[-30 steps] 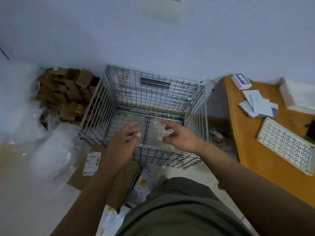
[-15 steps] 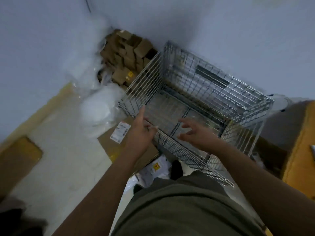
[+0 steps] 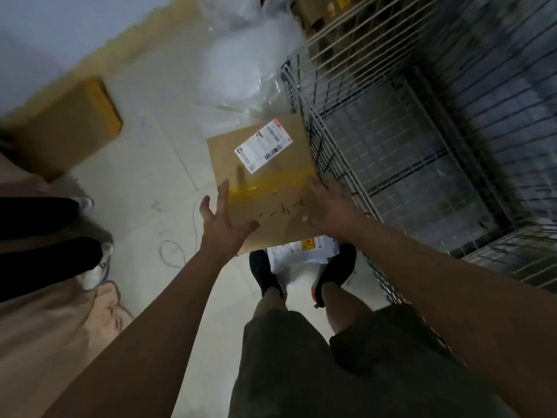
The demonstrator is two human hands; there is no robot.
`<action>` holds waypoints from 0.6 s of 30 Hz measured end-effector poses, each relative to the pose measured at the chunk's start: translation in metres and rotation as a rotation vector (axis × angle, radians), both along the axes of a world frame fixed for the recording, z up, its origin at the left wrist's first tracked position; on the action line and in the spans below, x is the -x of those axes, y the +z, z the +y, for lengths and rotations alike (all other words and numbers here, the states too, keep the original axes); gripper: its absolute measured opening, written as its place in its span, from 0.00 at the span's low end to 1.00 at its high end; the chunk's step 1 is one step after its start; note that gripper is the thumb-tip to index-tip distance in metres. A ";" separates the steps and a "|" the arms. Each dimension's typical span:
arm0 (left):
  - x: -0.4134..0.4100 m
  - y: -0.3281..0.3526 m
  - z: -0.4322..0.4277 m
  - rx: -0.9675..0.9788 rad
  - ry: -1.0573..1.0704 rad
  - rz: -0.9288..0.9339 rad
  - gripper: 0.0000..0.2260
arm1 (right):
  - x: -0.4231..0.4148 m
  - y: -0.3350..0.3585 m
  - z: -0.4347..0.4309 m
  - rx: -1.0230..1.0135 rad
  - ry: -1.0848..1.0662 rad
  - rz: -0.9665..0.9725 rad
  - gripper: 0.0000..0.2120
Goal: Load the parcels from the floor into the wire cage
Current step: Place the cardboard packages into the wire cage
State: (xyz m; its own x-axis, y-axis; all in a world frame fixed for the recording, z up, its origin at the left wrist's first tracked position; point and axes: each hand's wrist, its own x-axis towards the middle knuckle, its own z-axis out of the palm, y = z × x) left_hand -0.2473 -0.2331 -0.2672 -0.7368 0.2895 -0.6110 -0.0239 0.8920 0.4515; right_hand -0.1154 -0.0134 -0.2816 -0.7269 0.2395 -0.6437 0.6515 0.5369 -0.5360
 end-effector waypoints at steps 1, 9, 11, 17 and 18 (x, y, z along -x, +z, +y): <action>0.006 -0.018 0.002 -0.005 -0.003 -0.017 0.52 | 0.006 -0.015 -0.001 -0.027 -0.007 0.005 0.45; 0.053 -0.084 0.013 -0.172 0.056 -0.039 0.56 | 0.046 -0.074 0.000 0.024 -0.145 0.096 0.56; 0.053 -0.080 0.005 -0.199 0.043 -0.015 0.56 | 0.048 -0.069 -0.004 0.034 -0.160 0.122 0.57; 0.066 -0.017 -0.025 -0.147 -0.026 0.031 0.52 | 0.050 -0.013 -0.027 0.033 -0.139 0.182 0.55; 0.074 0.000 -0.030 -0.134 -0.054 0.034 0.52 | 0.051 0.002 -0.031 0.019 -0.129 0.184 0.54</action>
State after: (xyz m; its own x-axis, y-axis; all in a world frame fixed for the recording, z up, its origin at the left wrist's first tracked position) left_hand -0.3211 -0.2636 -0.2673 -0.7372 0.4069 -0.5394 0.0397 0.8230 0.5666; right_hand -0.1667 -0.0446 -0.2798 -0.7965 0.3271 -0.5086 0.6046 0.4439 -0.6614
